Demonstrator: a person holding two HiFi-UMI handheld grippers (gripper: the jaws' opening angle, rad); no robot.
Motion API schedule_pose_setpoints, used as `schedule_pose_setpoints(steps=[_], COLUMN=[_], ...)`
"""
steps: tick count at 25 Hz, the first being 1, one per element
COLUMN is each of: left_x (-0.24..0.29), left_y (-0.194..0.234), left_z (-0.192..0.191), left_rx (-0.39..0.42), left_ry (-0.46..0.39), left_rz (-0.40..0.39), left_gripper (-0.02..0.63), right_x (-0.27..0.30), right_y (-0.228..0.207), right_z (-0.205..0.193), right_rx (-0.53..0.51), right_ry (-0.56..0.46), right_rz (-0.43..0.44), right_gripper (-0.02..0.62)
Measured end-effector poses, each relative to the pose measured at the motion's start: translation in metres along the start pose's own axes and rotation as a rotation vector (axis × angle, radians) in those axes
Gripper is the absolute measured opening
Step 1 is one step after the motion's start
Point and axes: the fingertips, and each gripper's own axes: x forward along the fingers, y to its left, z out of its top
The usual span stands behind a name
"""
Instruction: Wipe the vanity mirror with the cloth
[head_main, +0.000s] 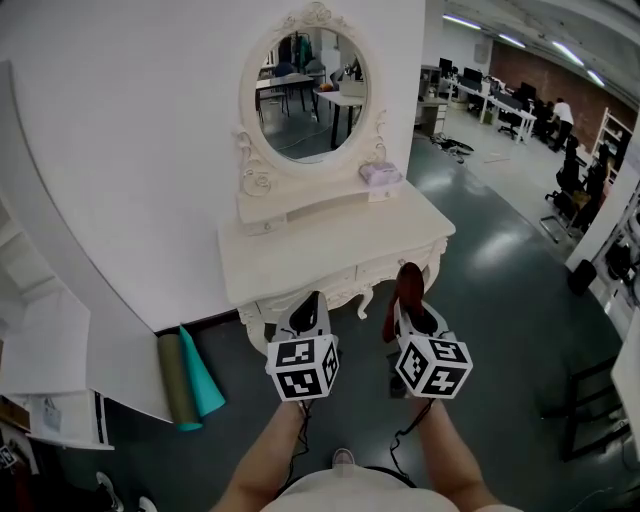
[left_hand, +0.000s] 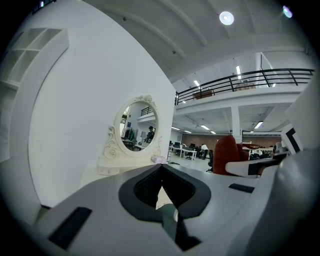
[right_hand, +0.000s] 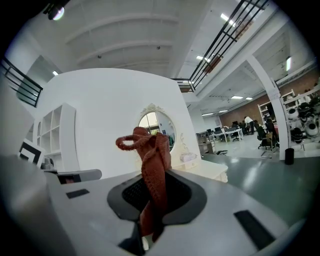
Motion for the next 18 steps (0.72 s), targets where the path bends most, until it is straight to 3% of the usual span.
schedule_pose_setpoints(steps=[18], left_x=[0.136], left_y=[0.034], left_z=[-0.018], left_rx=[-0.029], left_ry=[0.065], left_rz=[0.027], left_gripper=[0.005], right_x=[0.128], right_y=[-0.053], right_z=[-0.004], right_rx=[-0.020], right_ry=[0.078], right_rz=[0.008], right_gripper=[0.058])
